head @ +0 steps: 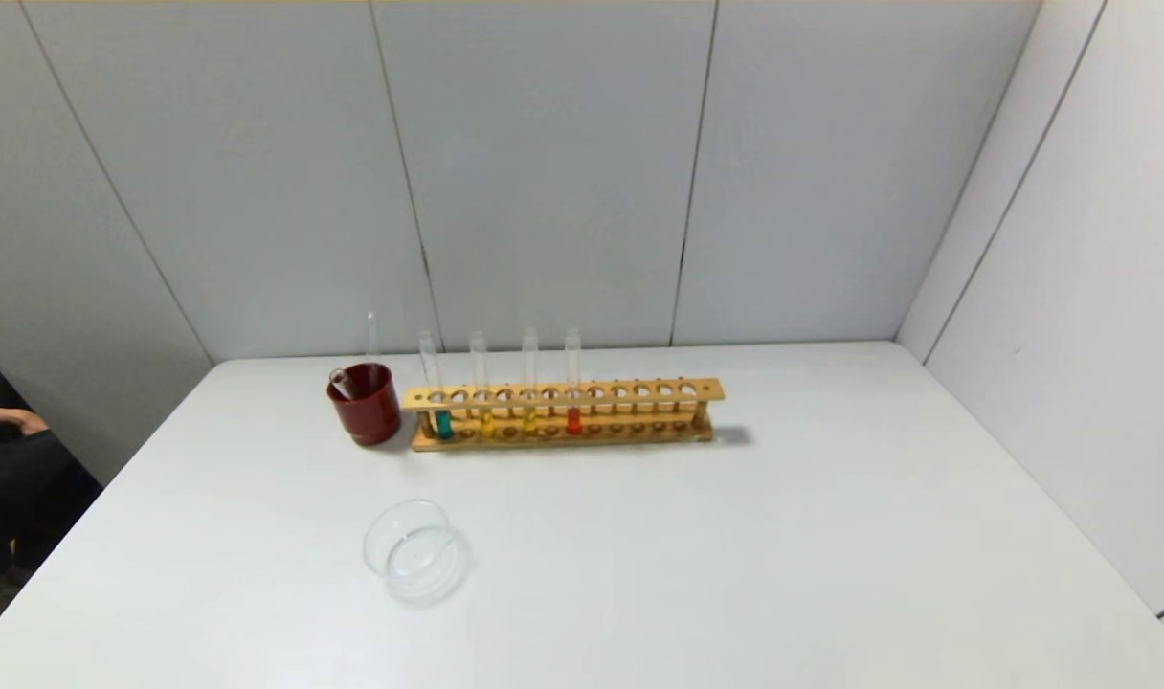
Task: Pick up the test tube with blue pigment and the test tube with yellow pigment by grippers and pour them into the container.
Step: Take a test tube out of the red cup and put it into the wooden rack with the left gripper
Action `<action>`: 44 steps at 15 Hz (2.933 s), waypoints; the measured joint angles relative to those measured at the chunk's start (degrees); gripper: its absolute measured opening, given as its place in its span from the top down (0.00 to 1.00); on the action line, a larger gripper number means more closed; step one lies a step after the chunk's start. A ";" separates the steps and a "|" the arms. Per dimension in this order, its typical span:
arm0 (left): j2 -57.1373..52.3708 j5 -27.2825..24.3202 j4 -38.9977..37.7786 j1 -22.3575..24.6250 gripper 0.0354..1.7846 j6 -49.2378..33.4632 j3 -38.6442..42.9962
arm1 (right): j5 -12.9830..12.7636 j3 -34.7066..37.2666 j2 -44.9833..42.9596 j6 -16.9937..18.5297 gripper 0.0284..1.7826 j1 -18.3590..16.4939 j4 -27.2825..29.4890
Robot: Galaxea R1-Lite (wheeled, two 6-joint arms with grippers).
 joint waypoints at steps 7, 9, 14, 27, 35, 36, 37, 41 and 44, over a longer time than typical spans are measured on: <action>0.00 0.00 0.00 0.00 0.03 0.00 0.00 | -0.02 0.00 0.00 -0.02 0.02 0.00 0.00; 0.00 0.00 0.00 0.00 0.03 -0.02 0.00 | -0.02 0.00 0.00 -0.02 0.02 0.00 0.02; 0.00 -0.09 0.02 -0.05 0.03 0.99 0.00 | -0.02 0.00 0.00 -0.02 0.02 0.00 0.00; 3.27 -1.76 14.99 -0.11 0.03 3.94 -25.47 | 0.00 0.00 0.00 0.00 0.02 0.02 0.00; 30.11 -9.05 23.63 -0.29 0.03 3.55 -49.60 | 0.00 0.00 0.00 -0.02 0.02 0.00 0.00; 33.32 -11.00 21.99 -0.32 0.03 3.46 -50.19 | 0.00 0.00 0.00 -0.02 0.02 0.00 0.00; 36.90 -12.40 19.26 -0.32 0.03 3.11 -50.35 | 0.00 0.00 0.00 -0.02 0.02 0.00 0.00; 48.45 -13.58 6.61 -0.34 0.03 -1.08 -48.51 | -0.02 0.00 0.00 -0.02 0.02 0.00 0.00; 56.80 -13.62 -0.80 -0.38 0.03 -3.72 -46.82 | 0.00 0.00 0.00 0.00 0.02 0.00 0.00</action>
